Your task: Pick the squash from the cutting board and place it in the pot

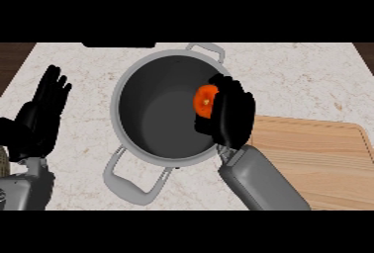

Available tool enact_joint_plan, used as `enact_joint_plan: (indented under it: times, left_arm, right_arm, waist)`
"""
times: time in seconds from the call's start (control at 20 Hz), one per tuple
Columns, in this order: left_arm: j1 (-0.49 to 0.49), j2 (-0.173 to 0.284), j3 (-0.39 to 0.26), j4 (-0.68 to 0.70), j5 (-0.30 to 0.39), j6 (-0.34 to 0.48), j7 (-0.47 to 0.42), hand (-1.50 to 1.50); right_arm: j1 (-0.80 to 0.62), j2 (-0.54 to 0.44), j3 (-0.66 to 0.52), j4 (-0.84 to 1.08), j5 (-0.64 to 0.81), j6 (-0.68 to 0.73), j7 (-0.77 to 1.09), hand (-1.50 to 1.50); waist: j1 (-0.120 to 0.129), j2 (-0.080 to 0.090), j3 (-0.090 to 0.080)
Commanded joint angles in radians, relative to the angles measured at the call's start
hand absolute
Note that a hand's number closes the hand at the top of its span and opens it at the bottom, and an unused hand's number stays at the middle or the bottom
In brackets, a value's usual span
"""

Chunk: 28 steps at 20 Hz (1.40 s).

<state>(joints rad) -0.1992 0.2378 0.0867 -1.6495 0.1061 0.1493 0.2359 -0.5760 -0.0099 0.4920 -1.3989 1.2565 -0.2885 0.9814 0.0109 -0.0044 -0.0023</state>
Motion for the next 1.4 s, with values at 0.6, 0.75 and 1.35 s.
enact_joint_plan:
  times: [0.6,0.75,1.35]
  left_arm:
    - [-0.007,-0.007,0.009,0.027,0.007,-0.020,-0.015,0.00]
    - [-0.023,0.006,0.006,-0.007,-0.019,0.000,0.040,0.00]
    - [-0.008,-0.016,0.041,0.027,-0.023,-0.014,-0.013,0.00]
  right_arm:
    - [0.044,0.009,-0.103,0.045,-0.620,-0.453,-0.439,-1.50]
    - [0.132,-0.005,-0.183,-0.080,-0.712,-0.377,-0.534,-1.50]
    - [0.455,-0.200,-0.362,-0.420,-1.007,-0.151,-0.724,-1.50]
  waist:
    - [0.014,0.011,0.004]
    - [-0.009,0.004,0.003]
    - [-0.015,0.004,0.002]
